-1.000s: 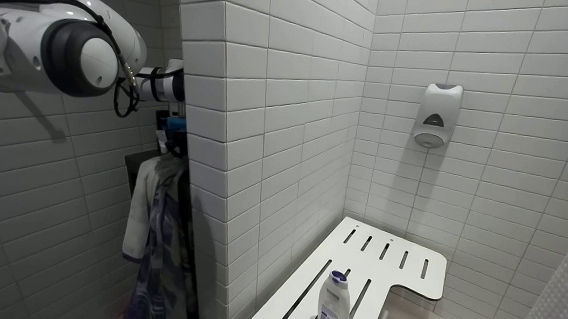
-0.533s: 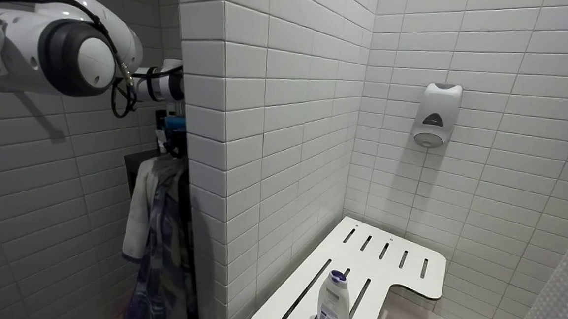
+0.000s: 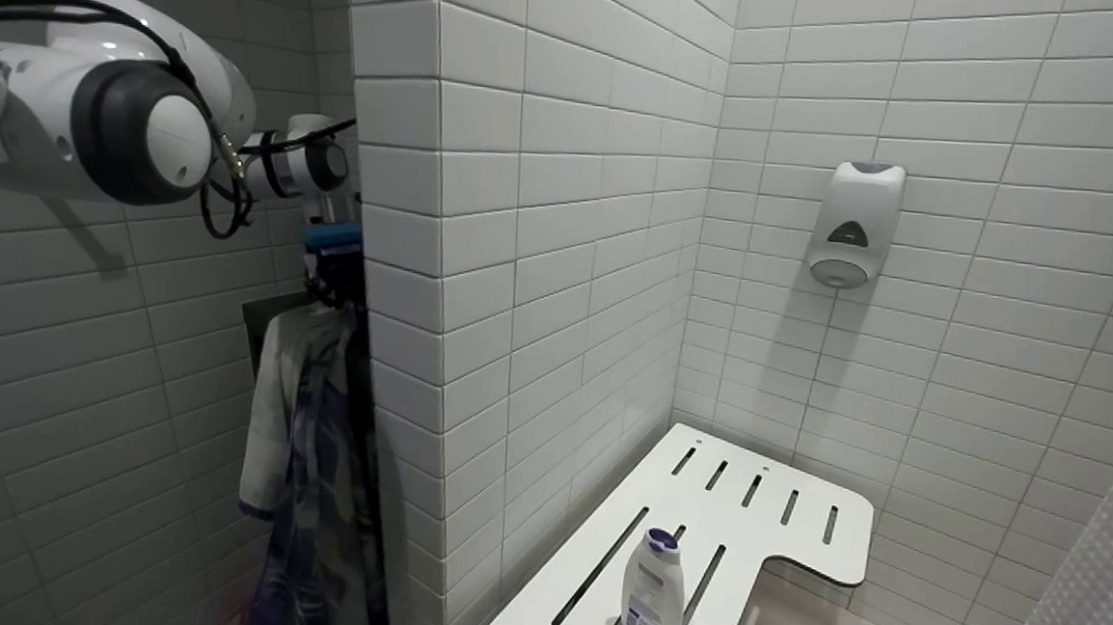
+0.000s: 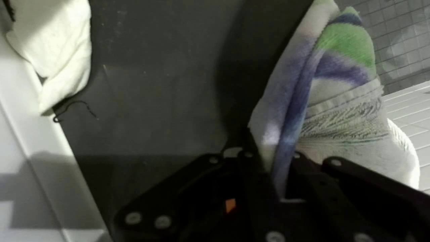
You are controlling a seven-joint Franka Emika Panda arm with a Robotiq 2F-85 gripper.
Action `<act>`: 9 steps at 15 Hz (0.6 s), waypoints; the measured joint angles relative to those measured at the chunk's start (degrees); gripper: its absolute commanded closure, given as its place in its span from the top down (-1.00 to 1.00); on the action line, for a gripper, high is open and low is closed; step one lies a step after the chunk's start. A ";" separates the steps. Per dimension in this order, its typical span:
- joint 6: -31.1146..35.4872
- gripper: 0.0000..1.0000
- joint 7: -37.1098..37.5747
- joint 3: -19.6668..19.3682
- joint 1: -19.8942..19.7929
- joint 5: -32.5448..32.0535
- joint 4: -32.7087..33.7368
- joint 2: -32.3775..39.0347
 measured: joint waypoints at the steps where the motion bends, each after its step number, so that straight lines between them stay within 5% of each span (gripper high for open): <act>1: -0.53 -0.94 0.00 -0.06 0.66 -0.41 0.80 0.46; 9: -4.13 -0.94 -0.23 -0.41 5.10 -3.47 7.32 4.22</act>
